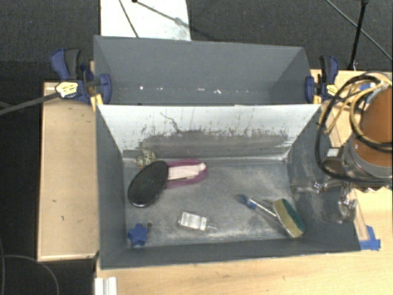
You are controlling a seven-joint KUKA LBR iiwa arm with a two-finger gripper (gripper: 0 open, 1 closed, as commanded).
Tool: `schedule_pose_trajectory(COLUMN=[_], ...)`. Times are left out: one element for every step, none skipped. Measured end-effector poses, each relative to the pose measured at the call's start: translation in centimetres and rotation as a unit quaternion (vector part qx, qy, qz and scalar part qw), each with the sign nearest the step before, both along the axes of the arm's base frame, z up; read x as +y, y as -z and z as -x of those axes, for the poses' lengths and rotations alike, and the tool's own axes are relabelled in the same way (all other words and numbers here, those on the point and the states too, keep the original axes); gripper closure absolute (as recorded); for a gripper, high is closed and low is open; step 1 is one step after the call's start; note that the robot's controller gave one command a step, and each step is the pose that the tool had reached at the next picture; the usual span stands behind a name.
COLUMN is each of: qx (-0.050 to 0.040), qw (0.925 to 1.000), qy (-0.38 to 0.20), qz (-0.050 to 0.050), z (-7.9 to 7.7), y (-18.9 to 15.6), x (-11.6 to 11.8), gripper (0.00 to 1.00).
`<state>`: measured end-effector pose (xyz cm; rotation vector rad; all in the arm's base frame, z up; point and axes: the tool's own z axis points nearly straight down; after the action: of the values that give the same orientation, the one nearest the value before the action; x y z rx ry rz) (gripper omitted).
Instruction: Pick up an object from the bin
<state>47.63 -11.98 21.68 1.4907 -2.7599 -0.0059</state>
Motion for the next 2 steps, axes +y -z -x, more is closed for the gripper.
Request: schedule_pose_trajectory(qx=[0.0,-0.0116], qw=[1.0,0.9999], qy=[0.004,0.001], qz=[-0.001,0.0], z=[-1.9,-5.9], y=[12.6,14.2], x=[3.7,0.1], gripper=[0.0,0.0])
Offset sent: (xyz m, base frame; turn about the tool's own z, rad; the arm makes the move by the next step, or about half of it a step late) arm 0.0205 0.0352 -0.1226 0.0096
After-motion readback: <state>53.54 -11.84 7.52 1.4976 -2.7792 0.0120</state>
